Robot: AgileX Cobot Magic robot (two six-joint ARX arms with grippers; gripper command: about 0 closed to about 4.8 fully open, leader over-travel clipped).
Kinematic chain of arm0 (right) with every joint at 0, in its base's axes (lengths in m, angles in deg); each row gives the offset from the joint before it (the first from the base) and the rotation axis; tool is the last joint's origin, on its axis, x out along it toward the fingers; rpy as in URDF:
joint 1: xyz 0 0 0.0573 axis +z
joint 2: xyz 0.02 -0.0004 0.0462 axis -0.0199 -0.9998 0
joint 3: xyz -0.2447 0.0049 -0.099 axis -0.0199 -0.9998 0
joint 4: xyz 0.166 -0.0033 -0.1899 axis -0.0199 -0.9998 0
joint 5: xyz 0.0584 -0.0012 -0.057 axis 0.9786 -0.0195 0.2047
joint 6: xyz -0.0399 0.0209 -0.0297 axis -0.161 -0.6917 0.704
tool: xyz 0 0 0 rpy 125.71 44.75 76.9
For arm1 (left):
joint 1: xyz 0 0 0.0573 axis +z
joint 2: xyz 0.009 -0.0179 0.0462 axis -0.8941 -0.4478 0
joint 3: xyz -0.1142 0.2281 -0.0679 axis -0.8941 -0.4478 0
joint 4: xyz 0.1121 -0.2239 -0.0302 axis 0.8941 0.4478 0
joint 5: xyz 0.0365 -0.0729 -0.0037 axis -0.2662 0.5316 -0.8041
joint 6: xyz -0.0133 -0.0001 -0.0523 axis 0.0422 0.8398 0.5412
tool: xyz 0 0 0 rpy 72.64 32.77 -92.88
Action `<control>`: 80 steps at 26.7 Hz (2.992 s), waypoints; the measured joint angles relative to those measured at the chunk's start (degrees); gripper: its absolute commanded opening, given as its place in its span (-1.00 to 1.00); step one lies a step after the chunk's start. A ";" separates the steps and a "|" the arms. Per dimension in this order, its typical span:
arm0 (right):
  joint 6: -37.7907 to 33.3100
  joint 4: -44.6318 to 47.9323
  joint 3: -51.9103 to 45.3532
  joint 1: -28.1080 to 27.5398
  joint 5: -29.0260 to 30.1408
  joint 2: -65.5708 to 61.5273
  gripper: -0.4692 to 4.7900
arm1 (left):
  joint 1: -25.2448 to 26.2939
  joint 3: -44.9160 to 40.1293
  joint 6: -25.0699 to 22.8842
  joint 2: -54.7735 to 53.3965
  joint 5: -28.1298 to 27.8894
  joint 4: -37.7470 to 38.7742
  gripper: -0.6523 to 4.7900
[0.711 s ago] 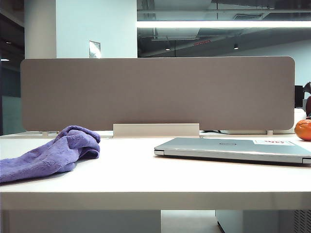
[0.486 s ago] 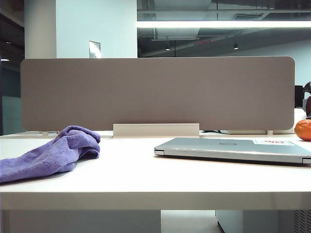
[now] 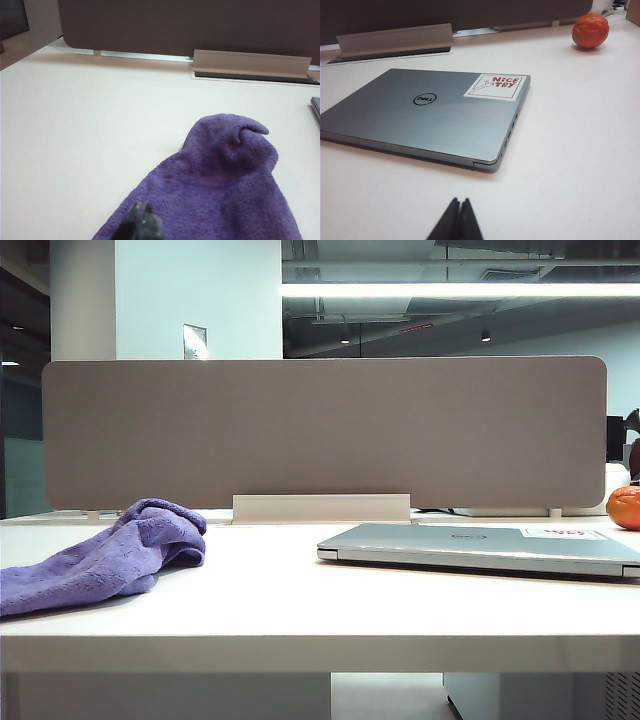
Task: Pick up the purple rag and put it over the laptop.
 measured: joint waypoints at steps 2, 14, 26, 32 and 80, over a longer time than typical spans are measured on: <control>-0.02 0.02 0.00 0.00 0.02 0.00 -0.85 | 0.00 0.00 0.00 0.00 0.00 0.00 -0.78; -3.82 0.00 0.00 0.02 22.71 0.00 -0.85 | 0.00 0.00 0.00 0.00 0.00 0.00 -0.78; -6.43 1.66 0.00 0.07 39.89 0.00 -0.85 | 0.00 0.00 1.16 -0.02 0.02 0.02 -0.78; -6.43 1.66 0.00 0.04 39.98 0.00 -0.85 | 0.00 0.02 11.65 -0.02 0.02 -0.07 -0.78; -6.43 2.12 0.00 0.22 39.28 0.00 -0.85 | -10.99 45.05 12.17 -81.31 13.68 -13.73 -0.78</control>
